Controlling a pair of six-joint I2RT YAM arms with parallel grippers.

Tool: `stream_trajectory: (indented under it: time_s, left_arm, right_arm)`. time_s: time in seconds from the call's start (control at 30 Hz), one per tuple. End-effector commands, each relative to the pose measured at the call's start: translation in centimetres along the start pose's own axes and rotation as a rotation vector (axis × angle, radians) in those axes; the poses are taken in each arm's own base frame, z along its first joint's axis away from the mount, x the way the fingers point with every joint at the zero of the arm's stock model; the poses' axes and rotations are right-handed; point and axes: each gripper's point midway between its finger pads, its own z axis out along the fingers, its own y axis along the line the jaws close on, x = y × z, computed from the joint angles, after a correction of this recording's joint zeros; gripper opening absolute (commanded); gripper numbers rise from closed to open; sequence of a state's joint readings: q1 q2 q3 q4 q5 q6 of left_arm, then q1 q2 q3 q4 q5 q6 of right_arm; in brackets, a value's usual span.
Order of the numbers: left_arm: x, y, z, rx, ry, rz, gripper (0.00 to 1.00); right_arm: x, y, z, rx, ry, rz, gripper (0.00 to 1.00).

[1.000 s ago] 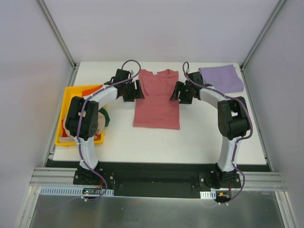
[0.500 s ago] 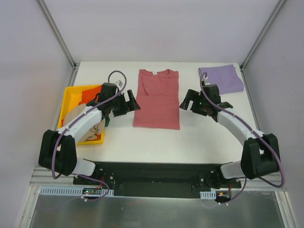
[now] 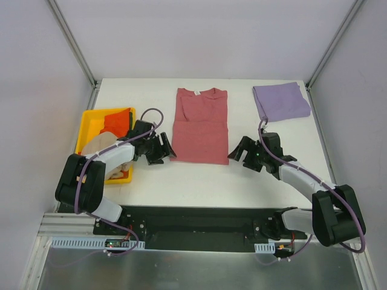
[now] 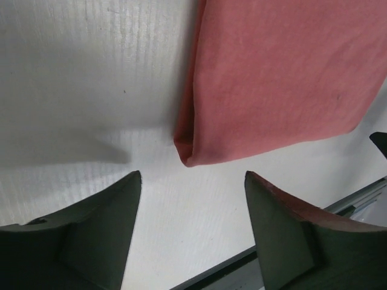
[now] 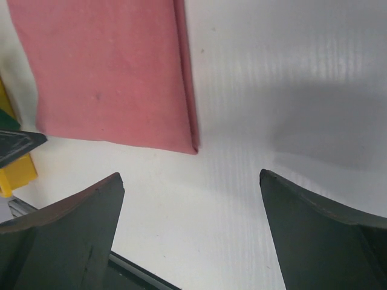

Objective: Fold and stack the t-shirts
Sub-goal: Grab one side of the 2/3 rectangular tshirt with both arms

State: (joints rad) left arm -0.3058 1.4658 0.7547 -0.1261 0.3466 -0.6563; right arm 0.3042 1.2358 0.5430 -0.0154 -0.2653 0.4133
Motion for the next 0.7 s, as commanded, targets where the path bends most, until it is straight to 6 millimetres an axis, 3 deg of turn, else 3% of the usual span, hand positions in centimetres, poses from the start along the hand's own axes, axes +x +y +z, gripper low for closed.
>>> stream_trajectory:
  time_s: [0.0, 0.3, 0.4, 0.5, 0.67]
  left_arm:
    - [0.6, 0.5, 1.6, 0.008, 0.042, -0.047, 0.62]
    - [1.2, 2.1, 3.5, -0.041, 0.087, -0.075, 0.31]
    - [1.3, 2.2, 3.9, -0.045, 0.098, -0.08, 0.19]
    - [1.3, 2.4, 4.0, -0.051, 0.098, -0.078, 0.0]
    - [1.6, 2.7, 4.1, -0.055, 0.103, -0.076, 0.0]
  right_arm:
    - [-1.1, 2.4, 0.4, -0.106, -0.028, 0.024, 0.96]
    - [0.6, 1.9, 2.0, -0.083, 0.05, 0.057, 0.98]
    - [1.2, 2.0, 2.5, -0.077, 0.078, 0.055, 0.99]
    - [1.5, 2.1, 3.0, -0.064, 0.088, 0.051, 0.96]
    - [2.2, 1.8, 4.0, -0.021, 0.109, 0.064, 0.81]
